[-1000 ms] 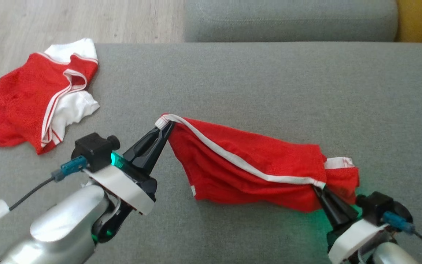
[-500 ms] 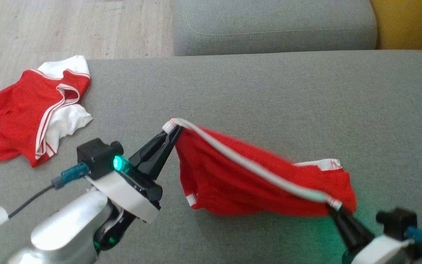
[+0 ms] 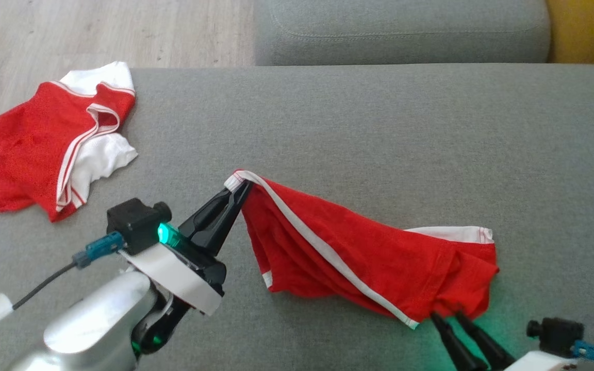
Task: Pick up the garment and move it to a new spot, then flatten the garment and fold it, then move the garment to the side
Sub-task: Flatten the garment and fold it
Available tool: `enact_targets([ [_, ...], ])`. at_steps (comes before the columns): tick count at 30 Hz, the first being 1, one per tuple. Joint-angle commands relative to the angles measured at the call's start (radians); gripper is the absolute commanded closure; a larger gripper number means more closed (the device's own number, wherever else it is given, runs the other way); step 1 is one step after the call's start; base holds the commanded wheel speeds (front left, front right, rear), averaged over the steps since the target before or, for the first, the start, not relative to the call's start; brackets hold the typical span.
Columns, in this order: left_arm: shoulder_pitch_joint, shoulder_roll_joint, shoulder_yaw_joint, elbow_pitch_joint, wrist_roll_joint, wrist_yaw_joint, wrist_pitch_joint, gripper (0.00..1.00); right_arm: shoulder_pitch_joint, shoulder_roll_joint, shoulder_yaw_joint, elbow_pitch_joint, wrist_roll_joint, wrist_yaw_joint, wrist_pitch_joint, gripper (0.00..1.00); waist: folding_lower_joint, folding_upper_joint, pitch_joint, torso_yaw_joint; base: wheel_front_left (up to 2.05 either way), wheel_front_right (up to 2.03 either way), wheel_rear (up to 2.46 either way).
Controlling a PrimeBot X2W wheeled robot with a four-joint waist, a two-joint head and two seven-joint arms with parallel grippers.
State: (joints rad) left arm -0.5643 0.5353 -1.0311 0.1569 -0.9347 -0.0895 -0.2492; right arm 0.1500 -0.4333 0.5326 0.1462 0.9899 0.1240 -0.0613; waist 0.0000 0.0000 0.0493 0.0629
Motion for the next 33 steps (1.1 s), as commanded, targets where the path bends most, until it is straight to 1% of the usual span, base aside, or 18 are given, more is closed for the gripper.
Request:
enact_targets([
  [1,-0.052,0.021,0.055,-0.016,0.003,-0.005,-0.011,1.00,-0.046,-0.039,0.028,-0.016,0.019,0.007,0.004,0.00,0.0000,0.0000,0.004,0.006,0.00,0.00,0.00],
  [8,-0.064,0.006,0.049,-0.005,0.008,-0.012,-0.011,1.00,-0.109,-0.035,0.120,0.045,0.110,0.007,0.027,0.00,0.0000,0.0000,0.026,0.023,0.00,0.00,0.00],
  [9,-0.065,0.005,0.048,-0.003,0.008,-0.013,-0.011,1.00,-0.119,-0.034,0.133,0.052,0.123,0.007,0.029,0.05,0.0000,0.0000,0.028,0.025,0.00,0.00,0.00],
  [10,-0.065,0.005,0.048,-0.003,0.008,-0.013,-0.011,1.00,-0.119,-0.034,0.133,0.052,0.123,0.007,0.029,0.05,0.0000,0.0000,0.028,0.025,0.00,0.00,0.00],
  [11,-0.067,0.004,0.048,-0.001,0.008,-0.014,-0.011,1.00,-0.127,-0.033,0.145,0.059,0.137,0.007,0.030,0.11,0.0000,0.0000,0.030,0.027,0.00,0.00,0.00],
  [12,-0.069,0.003,0.047,0.000,0.009,-0.014,-0.011,1.00,-0.137,-0.033,0.157,0.065,0.148,0.007,0.029,0.29,0.0000,0.0000,0.033,0.029,0.00,0.00,0.00],
  [13,-0.071,0.002,0.046,0.002,0.009,-0.015,-0.011,1.00,-0.144,-0.033,0.168,0.072,0.158,0.007,0.029,0.40,0.0000,0.0000,0.035,0.030,0.00,0.00,0.00],
  [14,-0.073,0.001,0.046,0.004,0.009,-0.016,-0.011,1.00,-0.152,-0.035,0.178,0.078,0.168,0.007,0.028,0.49,0.0000,0.0000,0.037,0.032,0.00,0.00,0.00],
  [16,-0.077,0.000,0.044,0.008,0.010,-0.018,-0.012,1.00,-0.163,-0.038,0.197,0.089,0.183,0.007,0.021,0.61,0.0000,0.0000,0.040,0.035,0.00,0.00,0.00],
  [17,-0.078,-0.001,0.043,0.010,0.009,-0.019,-0.012,1.00,-0.169,-0.039,0.207,0.092,0.190,0.007,0.019,0.76,0.0000,0.0000,0.040,0.036,0.00,0.00,0.00],
  [18,-0.079,-0.002,0.043,0.012,0.009,-0.020,-0.012,1.00,-0.173,-0.041,0.216,0.096,0.197,0.007,0.015,0.95,0.0000,0.0000,0.040,0.037,0.00,0.00,0.00],
  [19,-0.080,-0.002,0.043,0.014,0.008,-0.021,-0.012,1.00,-0.178,-0.044,0.225,0.099,0.203,0.007,0.010,1.00,0.0000,0.0000,0.041,0.038,0.00,0.00,0.00],
  [23,-0.085,-0.003,0.044,0.020,0.008,-0.023,-0.012,1.00,-0.198,-0.063,0.260,0.085,0.221,0.007,-0.023,1.00,0.0000,0.0000,0.041,0.038,0.00,0.00,0.00],
  [26,-0.091,0.003,0.051,0.016,0.019,-0.024,-0.012,1.00,-0.201,-0.105,0.252,0.034,0.246,0.007,-0.079,1.00,0.0000,0.0000,0.029,0.036,0.00,0.00,0.00],
  [29,-0.099,0.022,0.065,-0.004,0.032,-0.024,-0.012,1.00,-0.200,-0.180,0.180,-0.087,0.300,0.007,-0.148,1.00,0.0000,0.0000,0.012,0.020,0.00,0.00,0.00],
  [31,-0.113,0.041,0.077,-0.027,0.043,-0.024,-0.012,1.00,-0.206,-0.250,0.105,-0.180,0.329,0.007,-0.173,1.00,0.0000,0.0000,0.008,0.002,0.00,0.00,0.00],
  [33,-0.138,0.062,0.088,-0.053,0.060,-0.024,-0.012,1.00,-0.233,-0.325,0.031,-0.247,0.334,0.007,-0.182,1.00,0.0000,0.0000,0.013,-0.020,0.00,0.00,0.00],
])
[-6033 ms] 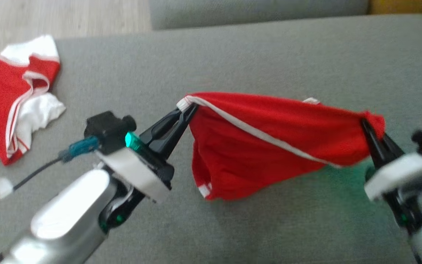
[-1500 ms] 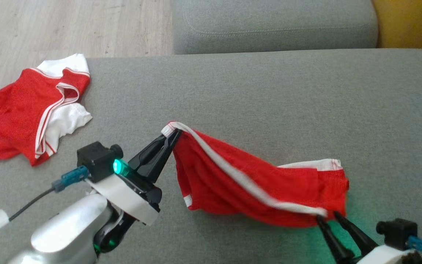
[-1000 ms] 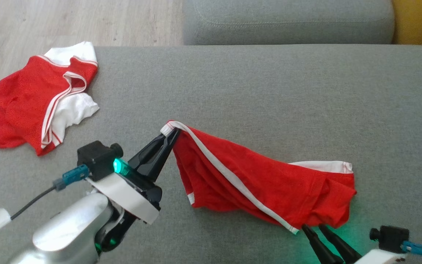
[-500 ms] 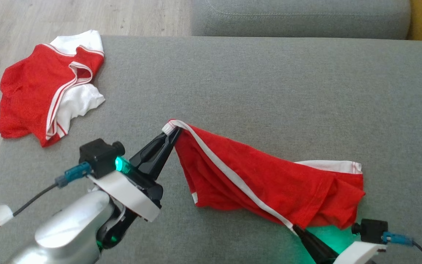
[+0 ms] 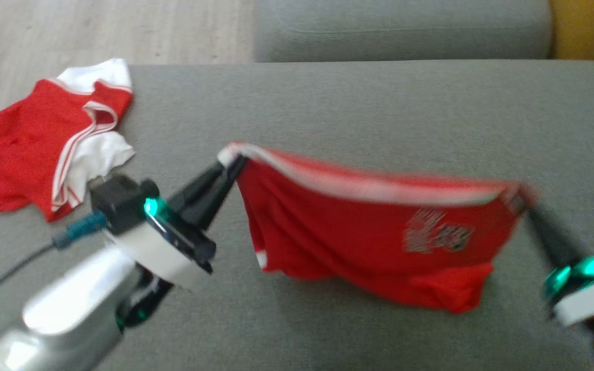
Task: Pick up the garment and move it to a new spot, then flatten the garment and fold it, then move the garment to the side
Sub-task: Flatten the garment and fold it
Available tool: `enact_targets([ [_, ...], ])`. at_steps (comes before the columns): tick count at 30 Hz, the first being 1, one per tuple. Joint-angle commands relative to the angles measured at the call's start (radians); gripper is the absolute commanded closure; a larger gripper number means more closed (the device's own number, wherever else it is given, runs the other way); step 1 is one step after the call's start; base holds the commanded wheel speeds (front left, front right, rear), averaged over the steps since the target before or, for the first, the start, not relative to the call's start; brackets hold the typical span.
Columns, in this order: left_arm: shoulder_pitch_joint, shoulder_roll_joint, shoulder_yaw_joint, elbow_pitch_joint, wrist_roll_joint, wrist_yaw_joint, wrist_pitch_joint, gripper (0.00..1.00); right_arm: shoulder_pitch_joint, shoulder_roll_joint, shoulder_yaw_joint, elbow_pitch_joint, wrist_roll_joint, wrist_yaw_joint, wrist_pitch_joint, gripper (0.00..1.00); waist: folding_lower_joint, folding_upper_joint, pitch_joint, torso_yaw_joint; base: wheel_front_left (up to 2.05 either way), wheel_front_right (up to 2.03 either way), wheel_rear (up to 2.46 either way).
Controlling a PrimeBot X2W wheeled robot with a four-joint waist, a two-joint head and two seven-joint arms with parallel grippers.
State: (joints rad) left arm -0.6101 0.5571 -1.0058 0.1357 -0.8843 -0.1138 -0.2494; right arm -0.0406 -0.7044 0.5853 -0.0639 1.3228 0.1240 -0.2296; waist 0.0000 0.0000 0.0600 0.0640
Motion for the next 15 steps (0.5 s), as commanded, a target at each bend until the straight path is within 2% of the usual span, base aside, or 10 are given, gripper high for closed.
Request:
enact_targets([
  [1,-0.111,0.049,0.067,-0.041,0.020,-0.001,-0.011,1.00,-0.066,-0.082,-0.056,-0.062,0.007,0.007,-0.016,1.00,0.0000,0.0000,0.008,-0.031,0.00,0.00,0.00],
  [4,-0.195,0.054,0.076,-0.046,0.054,-0.004,0.004,1.00,-0.182,-0.142,-0.133,-0.092,0.014,0.007,-0.004,1.00,0.0000,0.0000,0.043,-0.055,0.00,0.00,0.00],
  [7,-0.322,0.024,0.084,-0.020,0.086,-0.010,0.011,1.00,-0.346,-0.161,-0.165,-0.036,-0.011,0.007,0.047,1.00,0.0000,0.0000,0.099,-0.073,0.00,0.00,0.00],
  [11,-0.524,-0.049,0.081,0.075,0.146,-0.015,0.004,1.00,-0.594,-0.119,-0.177,0.098,-0.069,0.007,0.098,1.00,0.0000,0.0000,0.178,-0.092,0.00,0.00,0.00],
  [15,-0.707,-0.121,0.112,0.201,0.222,-0.016,-0.010,1.00,-0.807,-0.081,-0.181,0.201,-0.134,0.007,0.090,1.00,0.0000,0.0000,0.246,-0.110,0.00,0.00,0.00],
])
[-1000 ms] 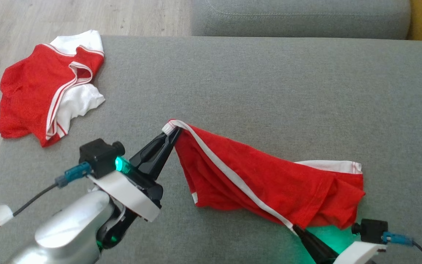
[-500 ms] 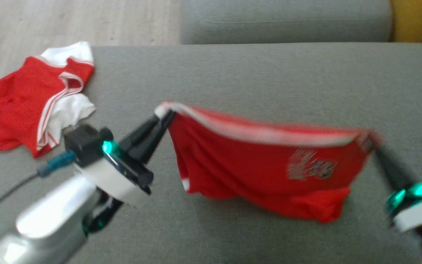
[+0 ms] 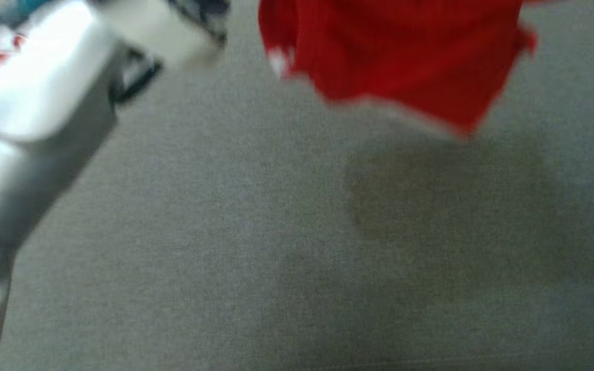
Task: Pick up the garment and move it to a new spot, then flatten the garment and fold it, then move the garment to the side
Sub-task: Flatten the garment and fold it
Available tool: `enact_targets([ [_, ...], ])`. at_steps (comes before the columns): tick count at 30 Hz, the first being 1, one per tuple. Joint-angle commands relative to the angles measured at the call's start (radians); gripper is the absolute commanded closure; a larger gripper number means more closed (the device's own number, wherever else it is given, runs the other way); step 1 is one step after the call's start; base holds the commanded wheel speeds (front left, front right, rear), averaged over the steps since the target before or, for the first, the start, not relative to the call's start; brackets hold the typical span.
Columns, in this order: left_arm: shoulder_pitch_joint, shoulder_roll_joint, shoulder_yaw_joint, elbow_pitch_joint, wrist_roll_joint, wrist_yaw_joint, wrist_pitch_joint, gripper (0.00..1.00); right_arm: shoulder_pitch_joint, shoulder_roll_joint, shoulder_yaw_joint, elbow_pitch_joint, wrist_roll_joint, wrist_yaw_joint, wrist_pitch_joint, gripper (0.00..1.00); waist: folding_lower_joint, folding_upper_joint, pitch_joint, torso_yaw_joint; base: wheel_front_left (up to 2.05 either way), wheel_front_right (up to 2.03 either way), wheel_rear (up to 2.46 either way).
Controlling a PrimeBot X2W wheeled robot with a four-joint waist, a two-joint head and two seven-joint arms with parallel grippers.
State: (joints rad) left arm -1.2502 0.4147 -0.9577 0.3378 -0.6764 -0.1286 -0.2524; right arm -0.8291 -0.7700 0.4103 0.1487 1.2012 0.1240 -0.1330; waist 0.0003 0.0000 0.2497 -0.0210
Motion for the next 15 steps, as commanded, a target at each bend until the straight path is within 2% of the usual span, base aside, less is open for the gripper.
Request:
enact_targets([
  [1,-0.100,0.004,0.082,0.015,0.032,-0.001,-0.008,1.00,-0.056,-0.012,-0.004,0.002,-0.022,0.007,-0.011,1.00,-0.0003,0.0000,0.070,-0.030,0.00,0.00,0.00],
  [3,-0.138,-0.020,0.141,-0.002,0.088,-0.002,-0.009,1.00,-0.124,-0.010,0.003,0.016,-0.029,0.007,-0.034,1.00,-0.0003,0.0000,0.102,-0.044,0.00,0.00,0.00],
  [7,-0.093,-0.003,0.159,-0.062,0.134,-0.002,-0.009,1.00,-0.107,-0.022,0.018,-0.004,-0.009,0.007,-0.059,1.00,-0.0003,0.0000,0.117,-0.053,0.00,0.00,0.00],
  [10,0.021,0.024,0.136,-0.129,0.171,-0.002,-0.009,1.00,-0.014,-0.045,0.046,-0.027,0.013,0.007,-0.077,1.00,-0.0003,0.0000,0.120,-0.058,0.00,0.00,0.00],
  [15,0.274,0.049,0.014,-0.201,0.222,-0.002,-0.009,1.00,0.240,-0.064,0.077,-0.063,0.079,0.007,-0.107,1.00,-0.0003,0.0000,0.126,-0.061,0.00,0.00,0.00],
])
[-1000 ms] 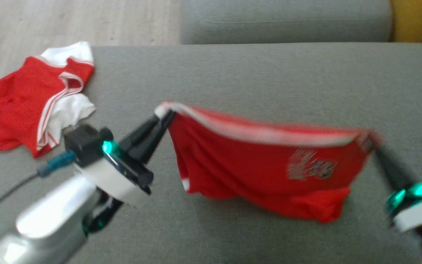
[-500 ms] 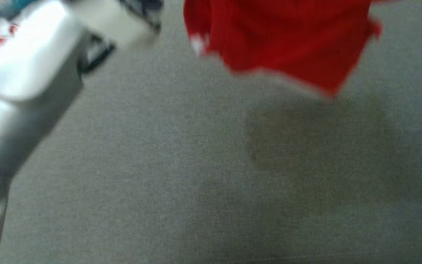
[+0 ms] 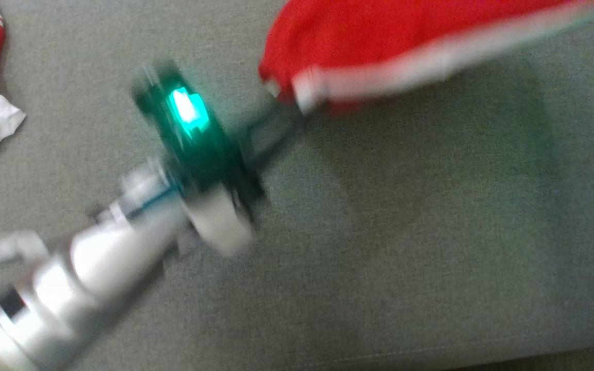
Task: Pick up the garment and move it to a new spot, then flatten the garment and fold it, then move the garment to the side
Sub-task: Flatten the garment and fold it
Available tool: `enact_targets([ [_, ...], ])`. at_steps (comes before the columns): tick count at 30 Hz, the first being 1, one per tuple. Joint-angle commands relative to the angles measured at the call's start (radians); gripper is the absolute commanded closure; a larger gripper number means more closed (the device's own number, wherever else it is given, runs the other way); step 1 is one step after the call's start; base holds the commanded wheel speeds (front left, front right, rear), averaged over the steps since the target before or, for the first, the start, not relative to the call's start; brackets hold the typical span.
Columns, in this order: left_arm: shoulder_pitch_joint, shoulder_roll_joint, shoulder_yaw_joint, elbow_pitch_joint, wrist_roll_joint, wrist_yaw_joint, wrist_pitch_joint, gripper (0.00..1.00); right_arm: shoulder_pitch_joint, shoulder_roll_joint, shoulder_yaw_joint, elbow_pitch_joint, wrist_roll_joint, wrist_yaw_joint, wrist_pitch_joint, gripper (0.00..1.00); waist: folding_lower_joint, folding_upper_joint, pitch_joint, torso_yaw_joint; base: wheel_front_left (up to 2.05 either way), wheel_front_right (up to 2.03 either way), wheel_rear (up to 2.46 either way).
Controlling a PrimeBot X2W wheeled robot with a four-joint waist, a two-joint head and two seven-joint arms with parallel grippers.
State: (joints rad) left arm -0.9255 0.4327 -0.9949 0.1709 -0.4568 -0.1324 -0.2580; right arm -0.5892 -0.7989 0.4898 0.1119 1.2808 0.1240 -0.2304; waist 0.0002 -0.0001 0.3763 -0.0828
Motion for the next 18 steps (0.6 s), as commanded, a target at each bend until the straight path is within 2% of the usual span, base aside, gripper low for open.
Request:
enact_targets([
  [1,0.001,0.028,0.026,-0.043,0.008,0.002,-0.004,1.00,0.059,-0.037,-0.004,-0.033,0.014,0.007,-0.015,1.00,-0.0002,0.0001,-0.002,0.000,0.00,0.00,0.00],
  [7,0.246,0.014,-0.159,-0.047,-0.001,0.002,-0.004,1.00,0.421,-0.082,-0.059,-0.092,0.079,0.007,-0.029,1.00,-0.0002,0.0001,-0.036,0.001,0.00,0.00,0.00],
  [10,0.295,0.012,-0.226,-0.052,-0.012,0.002,-0.004,1.00,0.584,-0.095,-0.173,-0.138,0.101,0.007,-0.031,1.00,-0.0002,0.0001,-0.059,0.008,0.00,0.00,0.00],
  [11,0.313,0.006,-0.250,-0.070,-0.037,0.002,-0.004,1.00,0.681,-0.107,-0.261,-0.179,0.105,0.007,-0.031,1.00,-0.0002,0.0001,-0.070,0.014,0.00,0.00,0.00],
  [15,0.327,-0.013,-0.230,-0.123,-0.129,0.002,-0.004,1.00,0.786,-0.153,-0.377,-0.253,0.112,0.007,-0.031,1.00,-0.0002,0.0001,-0.081,0.033,0.00,0.00,0.00],
  [18,0.323,-0.034,-0.169,-0.141,-0.216,0.002,-0.004,1.00,0.767,-0.176,-0.404,-0.267,0.120,0.007,-0.004,1.00,-0.0002,0.0001,-0.076,0.062,0.00,0.00,0.00],
])
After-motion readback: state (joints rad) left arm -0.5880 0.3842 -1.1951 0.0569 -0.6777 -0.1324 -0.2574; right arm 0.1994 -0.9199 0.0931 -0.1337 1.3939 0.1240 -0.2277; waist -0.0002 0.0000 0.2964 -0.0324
